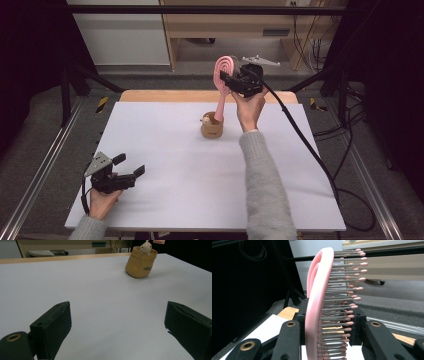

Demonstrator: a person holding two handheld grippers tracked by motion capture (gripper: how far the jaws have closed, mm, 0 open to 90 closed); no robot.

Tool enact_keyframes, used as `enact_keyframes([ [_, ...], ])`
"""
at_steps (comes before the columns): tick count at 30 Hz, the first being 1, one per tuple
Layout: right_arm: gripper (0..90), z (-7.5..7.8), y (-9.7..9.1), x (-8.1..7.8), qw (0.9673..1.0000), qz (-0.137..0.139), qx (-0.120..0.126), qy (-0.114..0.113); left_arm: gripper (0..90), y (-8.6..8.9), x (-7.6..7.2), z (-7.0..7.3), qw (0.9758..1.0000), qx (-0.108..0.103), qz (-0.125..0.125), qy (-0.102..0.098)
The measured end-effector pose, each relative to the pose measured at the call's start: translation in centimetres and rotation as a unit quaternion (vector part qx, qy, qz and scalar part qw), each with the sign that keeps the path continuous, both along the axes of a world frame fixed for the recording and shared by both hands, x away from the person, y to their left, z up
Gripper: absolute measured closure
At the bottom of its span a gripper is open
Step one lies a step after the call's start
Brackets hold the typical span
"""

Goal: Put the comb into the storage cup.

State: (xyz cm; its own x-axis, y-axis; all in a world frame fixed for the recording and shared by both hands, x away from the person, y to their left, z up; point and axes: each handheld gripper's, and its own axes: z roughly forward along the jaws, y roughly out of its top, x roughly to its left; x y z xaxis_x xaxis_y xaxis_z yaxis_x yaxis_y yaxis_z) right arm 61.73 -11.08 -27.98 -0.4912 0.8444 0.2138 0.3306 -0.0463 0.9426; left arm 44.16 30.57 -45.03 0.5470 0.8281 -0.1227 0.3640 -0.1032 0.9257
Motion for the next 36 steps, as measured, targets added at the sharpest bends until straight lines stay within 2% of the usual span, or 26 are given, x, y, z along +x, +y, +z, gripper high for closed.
enact_keyframes([
  [17,63.7,-0.6,0.4,0.8,0.9999,-0.01,-0.001,0.002,7.1,0.0,0.0,0.0,1.0,0.005,0.0,0.0],
  [30,63.7,-2.2,1.4,1.8,0.9997,-0.019,-0.012,0.013,7.1,0.0,0.0,0.0,1.0,0.004,0.0,-0.001],
  [36,63.7,-2.8,1.9,1.9,0.9996,-0.014,-0.013,0.019,7.1,0.0,0.0,0.0,1.0,0.004,0.0,-0.001],
])
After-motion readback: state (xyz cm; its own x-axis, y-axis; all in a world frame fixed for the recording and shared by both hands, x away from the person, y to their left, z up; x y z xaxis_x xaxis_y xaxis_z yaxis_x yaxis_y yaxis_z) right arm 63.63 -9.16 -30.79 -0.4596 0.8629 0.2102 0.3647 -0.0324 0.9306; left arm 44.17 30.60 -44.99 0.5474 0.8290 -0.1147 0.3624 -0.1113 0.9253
